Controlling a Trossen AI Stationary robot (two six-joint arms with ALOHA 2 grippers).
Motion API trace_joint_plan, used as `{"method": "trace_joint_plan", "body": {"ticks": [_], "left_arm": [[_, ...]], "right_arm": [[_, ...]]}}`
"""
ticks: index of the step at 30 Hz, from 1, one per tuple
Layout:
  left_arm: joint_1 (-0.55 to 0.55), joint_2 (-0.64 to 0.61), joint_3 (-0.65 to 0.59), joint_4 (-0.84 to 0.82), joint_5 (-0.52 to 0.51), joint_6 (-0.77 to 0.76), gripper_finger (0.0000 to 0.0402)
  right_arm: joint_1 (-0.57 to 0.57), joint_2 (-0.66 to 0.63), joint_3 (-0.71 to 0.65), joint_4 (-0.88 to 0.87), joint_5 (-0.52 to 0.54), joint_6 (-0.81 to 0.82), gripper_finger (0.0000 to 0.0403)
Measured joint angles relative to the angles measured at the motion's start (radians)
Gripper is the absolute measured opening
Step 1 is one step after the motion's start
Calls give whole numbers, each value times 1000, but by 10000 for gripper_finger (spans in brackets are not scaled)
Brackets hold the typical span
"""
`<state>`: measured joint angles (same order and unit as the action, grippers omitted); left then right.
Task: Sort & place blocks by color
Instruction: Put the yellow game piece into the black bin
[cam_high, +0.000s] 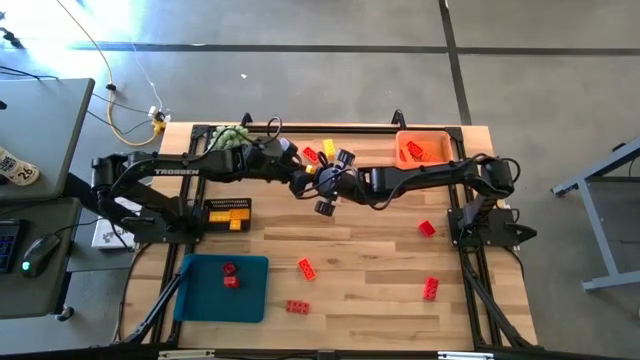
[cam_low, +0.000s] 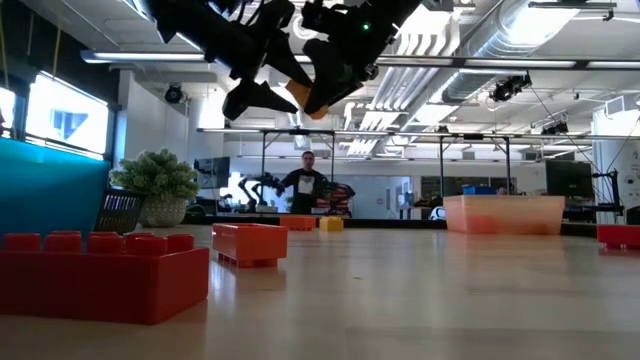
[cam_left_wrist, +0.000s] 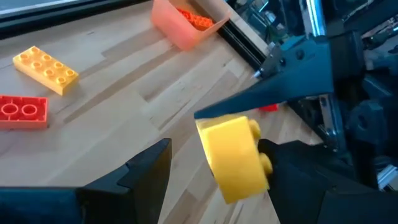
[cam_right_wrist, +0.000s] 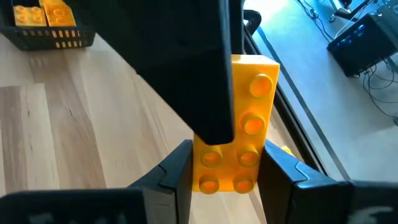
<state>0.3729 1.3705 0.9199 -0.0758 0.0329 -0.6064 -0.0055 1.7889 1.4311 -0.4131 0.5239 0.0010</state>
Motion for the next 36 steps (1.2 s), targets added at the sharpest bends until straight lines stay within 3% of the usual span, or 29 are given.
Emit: {"method": "trace_joint_plan", "body": {"ticks": [10, 22, 31, 36], "left_arm": [[0, 0, 0, 6, -19, 8, 213], [-2, -1, 0, 17, -18, 103, 76], [-3, -1, 0, 4, -16, 184, 68], [-3, -1, 0, -43, -24, 210, 68]], "right_arm": [[0, 0, 0, 1, 0, 0, 113], [-1, 0, 0, -2, 1, 0, 113], [-1, 0, 0, -17, -24, -1, 188], [1, 0, 0, -64, -28, 15, 201]]}}
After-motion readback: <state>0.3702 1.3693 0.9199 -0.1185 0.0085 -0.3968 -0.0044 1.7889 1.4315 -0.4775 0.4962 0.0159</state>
